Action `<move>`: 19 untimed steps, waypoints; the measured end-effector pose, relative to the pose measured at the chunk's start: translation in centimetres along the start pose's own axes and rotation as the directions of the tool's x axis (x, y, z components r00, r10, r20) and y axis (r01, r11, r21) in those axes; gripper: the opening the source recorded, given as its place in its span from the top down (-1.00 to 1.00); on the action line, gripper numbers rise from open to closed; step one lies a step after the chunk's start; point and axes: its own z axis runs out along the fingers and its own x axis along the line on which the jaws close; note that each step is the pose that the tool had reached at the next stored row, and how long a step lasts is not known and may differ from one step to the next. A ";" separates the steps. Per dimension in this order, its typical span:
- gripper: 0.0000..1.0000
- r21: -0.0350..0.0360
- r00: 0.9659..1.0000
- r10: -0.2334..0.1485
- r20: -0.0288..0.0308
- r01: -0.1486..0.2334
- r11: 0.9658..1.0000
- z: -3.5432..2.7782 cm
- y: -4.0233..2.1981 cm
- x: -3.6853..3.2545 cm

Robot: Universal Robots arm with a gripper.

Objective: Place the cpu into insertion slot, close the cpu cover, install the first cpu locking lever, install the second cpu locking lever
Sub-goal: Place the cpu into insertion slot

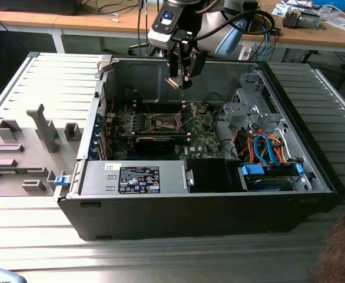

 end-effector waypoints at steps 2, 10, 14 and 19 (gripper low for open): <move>-0.09 0.000 1.000 0.000 0.000 0.000 1.000 0.01 0.00 0.00; -0.09 0.000 1.000 0.001 0.001 -0.001 1.000 0.05 0.00 0.00; -0.09 0.002 1.000 0.001 0.003 -0.001 1.000 0.07 0.00 0.00; -0.09 0.004 1.000 0.001 0.007 -0.001 1.000 0.05 0.00 0.00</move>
